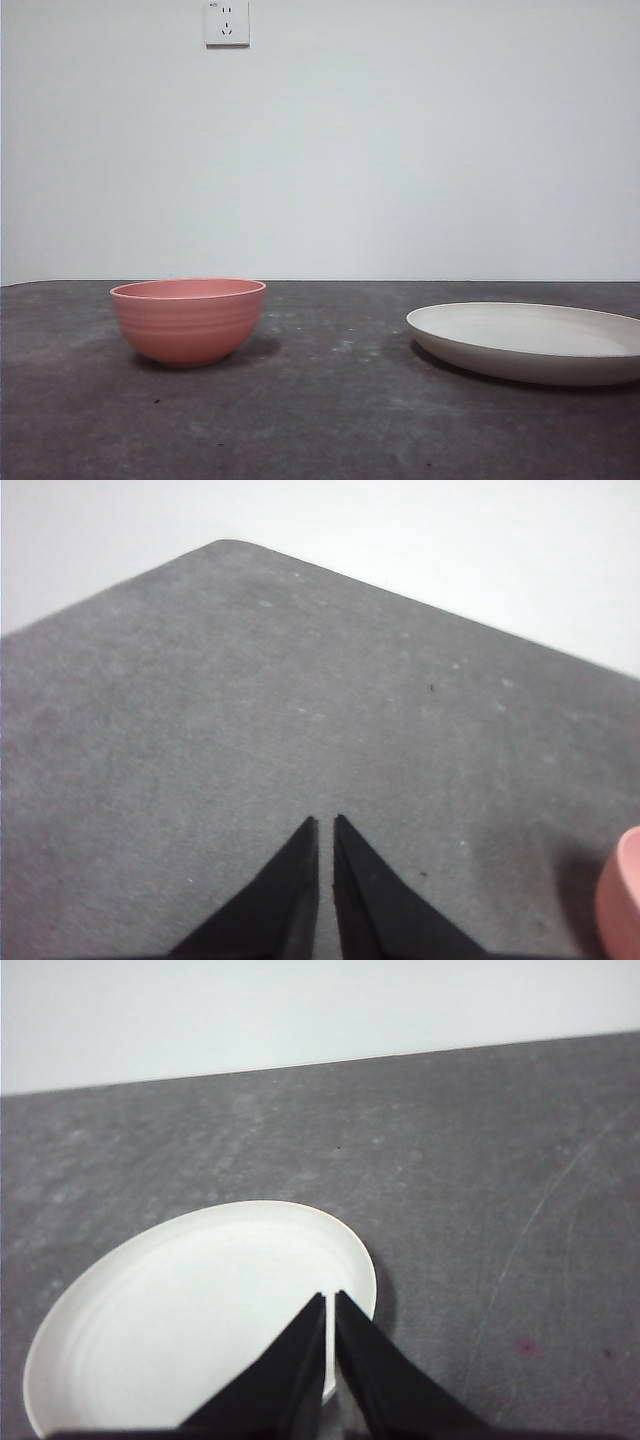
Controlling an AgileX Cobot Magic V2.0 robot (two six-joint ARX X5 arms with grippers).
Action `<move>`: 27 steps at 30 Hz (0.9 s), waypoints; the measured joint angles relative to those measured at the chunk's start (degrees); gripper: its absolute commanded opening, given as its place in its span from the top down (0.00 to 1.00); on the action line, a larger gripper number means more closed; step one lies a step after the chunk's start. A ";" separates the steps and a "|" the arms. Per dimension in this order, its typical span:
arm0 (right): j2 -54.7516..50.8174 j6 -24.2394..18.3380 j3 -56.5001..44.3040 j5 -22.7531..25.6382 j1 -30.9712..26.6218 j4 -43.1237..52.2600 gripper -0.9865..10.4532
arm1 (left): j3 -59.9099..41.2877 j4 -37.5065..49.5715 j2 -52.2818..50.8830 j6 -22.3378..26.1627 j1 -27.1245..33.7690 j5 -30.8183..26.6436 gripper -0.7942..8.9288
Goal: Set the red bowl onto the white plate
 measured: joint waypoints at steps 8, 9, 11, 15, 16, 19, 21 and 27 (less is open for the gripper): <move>0.00 6.75 0.04 0.00 0.00 -0.11 0.91 | 0.04 -0.26 0.00 -6.82 0.00 5.33 0.90; 0.00 7.52 0.24 0.00 0.00 -0.48 0.91 | 0.15 -0.59 0.00 -7.65 0.00 6.25 0.90; 0.00 8.46 1.25 0.00 0.00 -1.11 0.91 | 0.92 -2.29 0.04 -9.07 0.00 6.56 0.90; 0.02 9.16 5.84 0.02 0.00 -1.03 0.91 | 5.51 -4.57 1.05 -10.40 0.00 7.74 0.90; 0.02 9.18 7.17 0.02 0.00 -1.01 0.91 | 7.17 -4.94 1.55 -10.56 0.00 8.07 0.90; 1.18 9.33 10.91 0.02 0.00 -1.70 0.91 | 12.09 -7.32 4.11 -10.71 0.00 9.29 0.90; 2.89 9.31 13.84 0.00 0.00 -3.72 0.91 | 15.43 -9.77 6.71 -10.47 0.00 10.34 0.90; 10.82 7.80 23.61 -2.16 0.00 -10.91 0.91 | 25.44 -16.39 16.04 -6.19 0.00 16.48 0.90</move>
